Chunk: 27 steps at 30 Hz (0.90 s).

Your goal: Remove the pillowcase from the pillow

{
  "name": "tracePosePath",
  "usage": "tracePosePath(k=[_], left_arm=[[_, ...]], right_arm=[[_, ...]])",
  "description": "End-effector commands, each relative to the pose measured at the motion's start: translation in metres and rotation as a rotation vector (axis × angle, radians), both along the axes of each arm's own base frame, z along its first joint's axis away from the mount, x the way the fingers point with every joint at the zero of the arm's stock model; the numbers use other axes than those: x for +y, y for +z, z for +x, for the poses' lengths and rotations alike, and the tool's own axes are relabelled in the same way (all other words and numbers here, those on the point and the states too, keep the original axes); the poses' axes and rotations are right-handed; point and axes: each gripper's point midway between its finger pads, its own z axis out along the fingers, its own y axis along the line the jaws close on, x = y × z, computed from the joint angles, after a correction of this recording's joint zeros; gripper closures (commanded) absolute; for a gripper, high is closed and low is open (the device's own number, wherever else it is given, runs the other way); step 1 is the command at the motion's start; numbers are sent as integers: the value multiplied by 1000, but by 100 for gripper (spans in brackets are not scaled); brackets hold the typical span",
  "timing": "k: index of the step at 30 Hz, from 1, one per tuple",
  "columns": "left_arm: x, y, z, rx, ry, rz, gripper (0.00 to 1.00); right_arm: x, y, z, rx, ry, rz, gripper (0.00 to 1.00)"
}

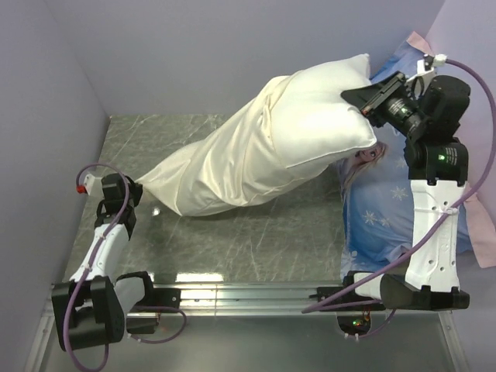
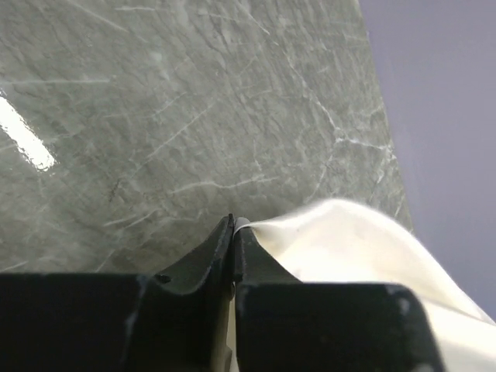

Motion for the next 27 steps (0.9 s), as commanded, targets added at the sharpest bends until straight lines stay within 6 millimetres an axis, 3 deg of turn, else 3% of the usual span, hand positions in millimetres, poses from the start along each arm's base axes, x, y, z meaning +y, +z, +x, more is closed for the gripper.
tracePosePath(k=[1,5,6,12,14,15,16,17,18,19,20,21,25,26,27], left_arm=[[-6,14,-8,-42,-30,46,75],[-18,32,-20,-60,-74,85,51],[-22,44,-23,-88,-87,93,48],[-48,70,-32,-167,-208,108,40],[-63,87,-20,-244,-299,109,40],[-81,89,-13,-249,-395,92,40],[-92,97,-6,-285,-453,98,40],[-103,118,3,-353,-502,117,38],[-121,108,13,-314,-578,120,38],[-137,114,17,-331,-659,127,35],[-148,133,25,-380,-702,152,31],[-160,126,34,-355,-743,160,29],[-173,160,53,-474,-799,196,25],[-176,177,58,-519,-811,216,24],[-179,170,69,-495,-836,228,24]], right_arm=[[2,54,-8,-281,-24,-93,100],[4,11,-9,-234,-15,-130,100],[1,-8,-9,-203,-19,-133,100],[-12,-67,-4,-126,51,-127,100],[-11,-71,-2,-140,81,-115,100],[-8,-80,4,-121,105,-110,100],[3,-81,3,-120,149,-111,100],[7,-87,6,-107,164,-131,100],[10,-87,10,-101,171,-148,100],[12,-89,13,-92,157,-164,100],[19,-93,14,-83,176,-180,100],[20,-95,15,-78,175,-181,100],[17,-108,21,-50,156,-198,100],[13,-118,26,-12,133,-209,100],[12,-118,27,-9,129,-218,100]])
